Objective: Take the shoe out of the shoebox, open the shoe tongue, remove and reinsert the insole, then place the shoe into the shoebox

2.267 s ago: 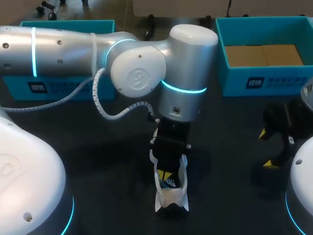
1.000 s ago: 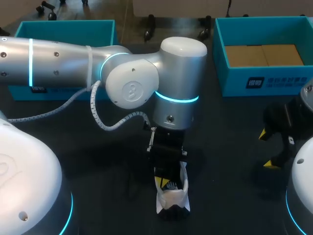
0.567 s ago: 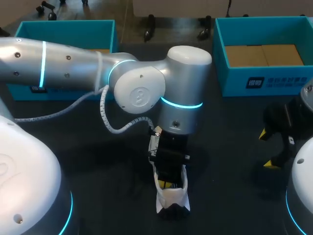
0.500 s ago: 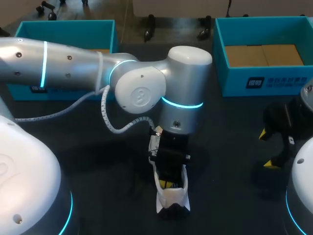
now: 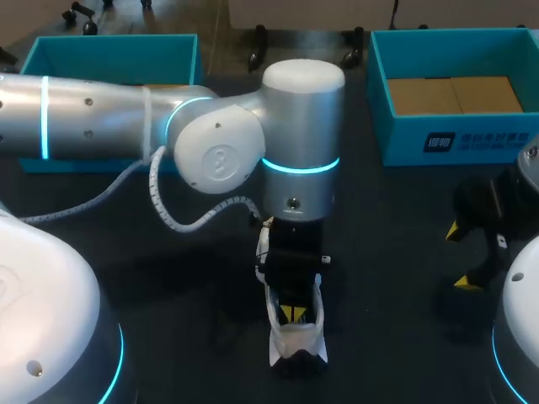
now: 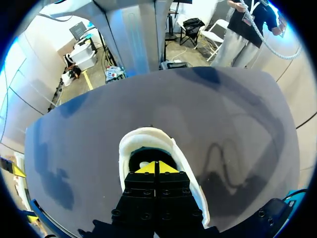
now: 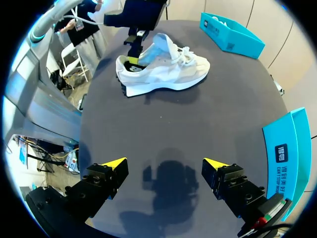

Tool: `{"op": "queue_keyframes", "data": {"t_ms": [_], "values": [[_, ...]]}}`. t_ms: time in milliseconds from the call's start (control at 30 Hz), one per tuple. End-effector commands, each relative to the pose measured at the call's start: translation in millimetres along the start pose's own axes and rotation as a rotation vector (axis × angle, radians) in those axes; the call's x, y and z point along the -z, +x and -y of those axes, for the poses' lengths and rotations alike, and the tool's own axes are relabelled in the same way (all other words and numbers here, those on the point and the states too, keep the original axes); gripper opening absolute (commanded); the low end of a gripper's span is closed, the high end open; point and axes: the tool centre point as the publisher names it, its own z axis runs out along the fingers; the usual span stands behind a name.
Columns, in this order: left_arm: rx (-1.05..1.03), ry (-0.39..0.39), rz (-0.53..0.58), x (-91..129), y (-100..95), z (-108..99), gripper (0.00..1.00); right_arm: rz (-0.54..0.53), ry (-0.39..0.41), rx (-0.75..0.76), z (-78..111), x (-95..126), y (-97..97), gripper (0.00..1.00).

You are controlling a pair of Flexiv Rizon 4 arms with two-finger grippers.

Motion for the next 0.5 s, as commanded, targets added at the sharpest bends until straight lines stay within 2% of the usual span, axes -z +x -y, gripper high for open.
{"op": "queue_keyframes", "data": {"t_ms": [33, 100, 300, 500], "values": [[0.000, 0.011, 0.030, -18, -3.4, -6, 0.00, 0.003, 0.002, 0.000, 0.1, 0, 1.6, 1.00], [0.020, -0.019, 0.023, -26, -5.9, -7, 0.00, 0.003, 0.002, 0.000, 0.1, 0, 1.6, 1.00], [0.041, 0.007, 0.014, -42, -5.8, -16, 0.00, 0.003, 0.002, 0.000, 0.1, 0, 1.6, 1.00], [0.040, -0.038, 0.044, -26, -1.8, -9, 0.00, 0.003, 0.002, 0.000, 0.1, 0, 1.6, 1.00]]}}
